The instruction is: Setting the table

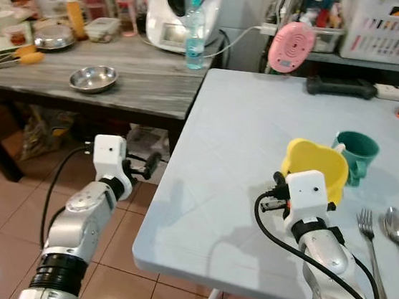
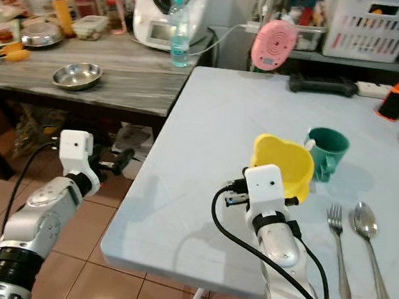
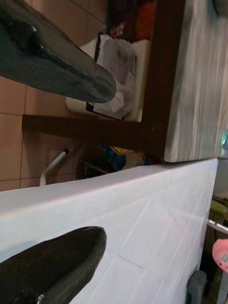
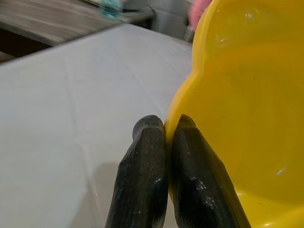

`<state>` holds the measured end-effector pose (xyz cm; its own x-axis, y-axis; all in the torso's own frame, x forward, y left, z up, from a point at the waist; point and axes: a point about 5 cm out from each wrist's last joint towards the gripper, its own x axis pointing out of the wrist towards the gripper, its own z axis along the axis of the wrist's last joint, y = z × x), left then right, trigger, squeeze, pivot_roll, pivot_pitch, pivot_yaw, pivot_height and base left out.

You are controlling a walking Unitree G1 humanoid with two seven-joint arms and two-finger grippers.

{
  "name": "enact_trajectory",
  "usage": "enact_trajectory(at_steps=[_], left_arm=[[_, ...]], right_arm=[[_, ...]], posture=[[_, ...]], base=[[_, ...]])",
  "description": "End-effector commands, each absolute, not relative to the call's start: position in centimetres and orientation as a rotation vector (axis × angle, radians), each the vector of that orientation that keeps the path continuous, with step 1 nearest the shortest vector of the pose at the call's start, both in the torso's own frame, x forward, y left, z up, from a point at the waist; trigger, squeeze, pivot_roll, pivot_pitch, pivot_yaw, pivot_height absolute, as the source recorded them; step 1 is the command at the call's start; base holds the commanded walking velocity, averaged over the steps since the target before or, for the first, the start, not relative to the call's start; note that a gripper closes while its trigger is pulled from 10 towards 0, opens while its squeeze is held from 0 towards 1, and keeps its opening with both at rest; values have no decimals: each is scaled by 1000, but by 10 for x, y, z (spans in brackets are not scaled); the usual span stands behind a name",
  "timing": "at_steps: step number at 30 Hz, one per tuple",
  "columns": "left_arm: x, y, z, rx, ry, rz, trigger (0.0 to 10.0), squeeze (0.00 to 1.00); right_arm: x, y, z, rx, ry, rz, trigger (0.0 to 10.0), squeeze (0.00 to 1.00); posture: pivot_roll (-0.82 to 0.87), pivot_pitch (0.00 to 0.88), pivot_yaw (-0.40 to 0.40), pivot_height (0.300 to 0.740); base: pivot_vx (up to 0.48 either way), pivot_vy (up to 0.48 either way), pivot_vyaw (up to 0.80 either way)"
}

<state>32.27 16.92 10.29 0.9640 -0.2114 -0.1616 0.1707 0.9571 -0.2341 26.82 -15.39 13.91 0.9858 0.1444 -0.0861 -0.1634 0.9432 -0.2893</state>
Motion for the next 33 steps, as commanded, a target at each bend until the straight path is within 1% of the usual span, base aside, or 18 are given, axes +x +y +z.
enact_trajectory(at_steps=[1,7,14,33], left_arm=[[326,165,107,-209,172,-212,10000,0],[326,165,107,-198,173,-223,10000,0],[327,165,108,-188,166,-224,10000,0],[327,164,107,-168,167,-237,10000,0]], right_arm=[[268,-154,145,-300,42,148,10000,0],[269,-154,145,-294,38,142,10000,0],[269,-153,144,-292,38,143,10000,0],[271,-150,144,-284,26,143,10000,0]], posture=[[-137,1,93,740],[-131,1,96,740],[-126,2,97,740],[-117,1,101,740]], base=[[0,0,-531],[0,0,-449],[0,480,-421],[0,480,0]])
